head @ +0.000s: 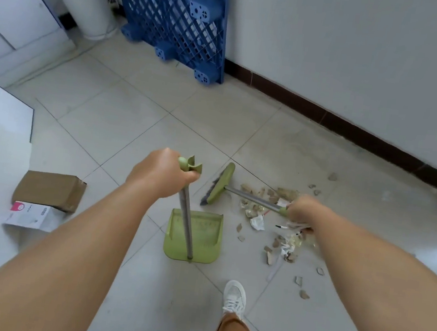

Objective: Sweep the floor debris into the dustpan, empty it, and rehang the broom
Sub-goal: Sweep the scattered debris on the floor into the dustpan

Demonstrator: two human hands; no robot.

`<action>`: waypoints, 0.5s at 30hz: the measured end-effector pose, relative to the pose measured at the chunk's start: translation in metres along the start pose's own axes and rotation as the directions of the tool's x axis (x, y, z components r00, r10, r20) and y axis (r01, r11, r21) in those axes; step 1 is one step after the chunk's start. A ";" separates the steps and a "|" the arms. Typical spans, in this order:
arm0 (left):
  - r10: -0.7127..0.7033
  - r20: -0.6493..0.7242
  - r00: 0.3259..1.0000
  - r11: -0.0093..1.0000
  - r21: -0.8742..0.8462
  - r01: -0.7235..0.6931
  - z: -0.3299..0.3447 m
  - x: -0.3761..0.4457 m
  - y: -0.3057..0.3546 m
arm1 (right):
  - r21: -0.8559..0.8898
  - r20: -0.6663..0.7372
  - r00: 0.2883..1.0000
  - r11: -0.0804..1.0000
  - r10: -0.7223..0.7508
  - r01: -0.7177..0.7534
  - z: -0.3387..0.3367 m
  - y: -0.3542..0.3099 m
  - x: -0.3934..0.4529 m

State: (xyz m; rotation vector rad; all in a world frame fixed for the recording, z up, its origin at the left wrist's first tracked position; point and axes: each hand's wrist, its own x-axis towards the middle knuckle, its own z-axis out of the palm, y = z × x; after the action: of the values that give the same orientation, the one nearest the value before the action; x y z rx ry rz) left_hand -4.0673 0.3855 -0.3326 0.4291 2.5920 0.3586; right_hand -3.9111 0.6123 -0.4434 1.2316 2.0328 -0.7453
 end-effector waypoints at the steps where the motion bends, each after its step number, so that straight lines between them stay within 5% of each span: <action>1: 0.008 -0.004 1.000 1.000 0.000 -0.008 0.004 -0.007 -0.002 | 0.001 -0.006 1.000 1.000 0.012 -0.012 0.001 0.013 -0.010; 15: 0.138 -0.011 0.990 0.990 -0.008 -0.138 0.046 -0.128 -0.007 | 0.017 -0.227 0.959 0.985 0.171 -0.171 0.026 0.141 -0.129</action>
State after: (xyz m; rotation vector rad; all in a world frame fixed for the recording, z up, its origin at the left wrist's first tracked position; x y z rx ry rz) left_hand -3.9392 0.3412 -0.3204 0.6070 2.5768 0.4196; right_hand -3.7317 0.5791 -0.3817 1.5296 2.0711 -0.5389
